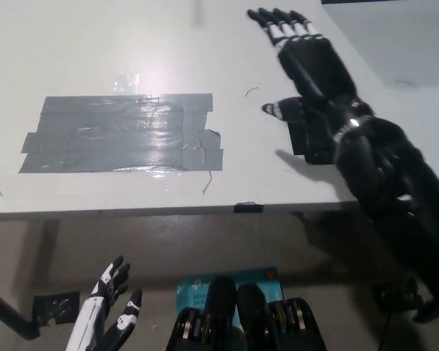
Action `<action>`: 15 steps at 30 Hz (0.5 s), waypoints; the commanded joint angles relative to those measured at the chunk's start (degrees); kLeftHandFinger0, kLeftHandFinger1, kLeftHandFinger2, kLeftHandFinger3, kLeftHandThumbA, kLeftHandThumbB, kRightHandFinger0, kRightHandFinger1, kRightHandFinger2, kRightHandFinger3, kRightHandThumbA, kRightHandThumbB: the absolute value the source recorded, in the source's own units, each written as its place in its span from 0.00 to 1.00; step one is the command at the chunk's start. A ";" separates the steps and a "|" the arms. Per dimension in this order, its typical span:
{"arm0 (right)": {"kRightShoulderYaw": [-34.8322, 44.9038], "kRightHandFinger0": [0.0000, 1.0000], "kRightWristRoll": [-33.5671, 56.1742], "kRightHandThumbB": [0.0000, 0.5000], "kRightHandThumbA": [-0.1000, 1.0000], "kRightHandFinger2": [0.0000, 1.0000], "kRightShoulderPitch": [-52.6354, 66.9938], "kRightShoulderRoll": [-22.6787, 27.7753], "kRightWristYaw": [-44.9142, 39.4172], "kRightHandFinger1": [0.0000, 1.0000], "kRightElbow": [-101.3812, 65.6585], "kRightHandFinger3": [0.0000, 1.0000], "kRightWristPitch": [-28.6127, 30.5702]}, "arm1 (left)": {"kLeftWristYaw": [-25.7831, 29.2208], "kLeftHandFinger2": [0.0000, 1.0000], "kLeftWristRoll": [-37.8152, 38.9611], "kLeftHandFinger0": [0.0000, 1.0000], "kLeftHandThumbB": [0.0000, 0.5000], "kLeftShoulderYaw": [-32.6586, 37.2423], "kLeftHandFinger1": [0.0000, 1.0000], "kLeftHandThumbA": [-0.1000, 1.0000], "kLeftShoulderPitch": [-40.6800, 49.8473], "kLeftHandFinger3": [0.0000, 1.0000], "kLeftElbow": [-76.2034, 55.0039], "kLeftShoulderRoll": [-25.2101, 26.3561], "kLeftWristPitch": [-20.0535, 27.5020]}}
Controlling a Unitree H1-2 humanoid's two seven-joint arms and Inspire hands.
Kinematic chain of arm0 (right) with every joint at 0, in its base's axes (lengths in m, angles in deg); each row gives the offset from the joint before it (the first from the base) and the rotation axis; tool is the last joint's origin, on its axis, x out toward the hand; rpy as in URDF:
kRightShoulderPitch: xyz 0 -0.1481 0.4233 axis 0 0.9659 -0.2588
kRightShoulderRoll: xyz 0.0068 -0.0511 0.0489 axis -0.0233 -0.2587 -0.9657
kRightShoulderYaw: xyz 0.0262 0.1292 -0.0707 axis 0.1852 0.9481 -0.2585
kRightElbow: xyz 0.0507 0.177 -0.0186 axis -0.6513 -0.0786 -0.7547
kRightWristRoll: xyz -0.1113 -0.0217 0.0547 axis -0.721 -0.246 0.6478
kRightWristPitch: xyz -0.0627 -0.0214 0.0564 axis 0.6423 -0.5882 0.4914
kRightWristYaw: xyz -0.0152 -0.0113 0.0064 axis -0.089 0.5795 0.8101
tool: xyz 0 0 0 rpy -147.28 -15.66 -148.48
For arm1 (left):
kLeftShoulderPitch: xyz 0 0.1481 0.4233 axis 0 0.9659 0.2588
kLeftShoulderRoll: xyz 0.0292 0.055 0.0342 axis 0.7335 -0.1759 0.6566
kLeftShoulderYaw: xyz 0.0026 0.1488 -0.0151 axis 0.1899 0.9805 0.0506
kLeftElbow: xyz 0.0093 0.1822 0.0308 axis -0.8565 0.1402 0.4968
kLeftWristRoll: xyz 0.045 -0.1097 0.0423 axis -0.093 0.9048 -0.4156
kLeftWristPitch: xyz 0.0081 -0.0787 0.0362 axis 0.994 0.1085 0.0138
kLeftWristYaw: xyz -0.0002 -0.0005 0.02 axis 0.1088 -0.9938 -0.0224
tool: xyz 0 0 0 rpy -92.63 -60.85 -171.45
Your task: A tripod is kept on the middle of the desk infront of the robot and the robot grabs one of its legs to pick it up and hands it to a person
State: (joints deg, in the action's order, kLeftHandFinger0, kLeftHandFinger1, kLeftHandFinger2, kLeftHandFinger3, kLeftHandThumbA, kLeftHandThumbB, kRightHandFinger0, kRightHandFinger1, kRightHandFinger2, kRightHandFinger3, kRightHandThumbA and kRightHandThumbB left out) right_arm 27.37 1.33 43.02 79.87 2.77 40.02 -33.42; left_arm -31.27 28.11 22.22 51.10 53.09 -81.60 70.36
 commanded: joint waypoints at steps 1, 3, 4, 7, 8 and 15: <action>15.57 1.00 15.73 0.65 0.98 1.00 14.37 6.30 -5.00 1.00 -42.82 1.00 -6.62 | 0.39 1.00 0.32 1.00 0.11 -1.40 1.00 1.00 0.30 1.00 -0.39 1.38 4.22; 17.40 1.00 17.61 0.58 0.91 1.00 19.72 4.68 -1.34 1.00 -45.90 1.00 -4.68 | 0.43 1.00 0.35 1.00 0.13 -1.15 1.00 1.00 -0.01 1.00 0.34 1.06 4.78; 18.13 1.00 17.90 0.56 0.91 1.00 21.72 3.83 0.25 1.00 -46.90 1.00 -3.75 | 0.42 1.00 0.37 1.00 0.13 -1.13 1.00 1.00 -0.84 1.00 0.57 0.98 4.62; 18.54 1.00 16.54 0.59 0.92 1.00 29.53 0.68 4.44 1.00 -49.21 1.00 -0.65 | 0.31 1.00 1.59 1.00 0.18 -1.71 1.00 1.00 -2.75 1.00 0.78 0.74 3.30; 18.44 1.00 16.36 0.57 0.94 1.00 31.27 0.41 5.12 1.00 -49.27 1.00 0.66 | 0.33 1.00 1.65 1.00 0.19 -1.76 1.00 1.00 -2.71 1.00 0.78 0.72 3.19; 20.00 1.00 19.47 0.46 0.80 1.00 41.48 -2.80 9.09 1.00 -46.52 1.00 7.88 | 0.30 1.00 2.71 1.00 0.15 -2.06 1.00 1.00 -2.35 1.00 1.54 0.39 4.37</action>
State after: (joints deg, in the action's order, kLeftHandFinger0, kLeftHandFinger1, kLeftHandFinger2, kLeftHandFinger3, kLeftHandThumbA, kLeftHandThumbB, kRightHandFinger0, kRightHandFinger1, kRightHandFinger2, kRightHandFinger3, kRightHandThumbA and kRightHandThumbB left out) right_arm 37.67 7.93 73.75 79.75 2.76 11.03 -33.60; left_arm -31.28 28.36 21.96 49.79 54.77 -81.66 70.39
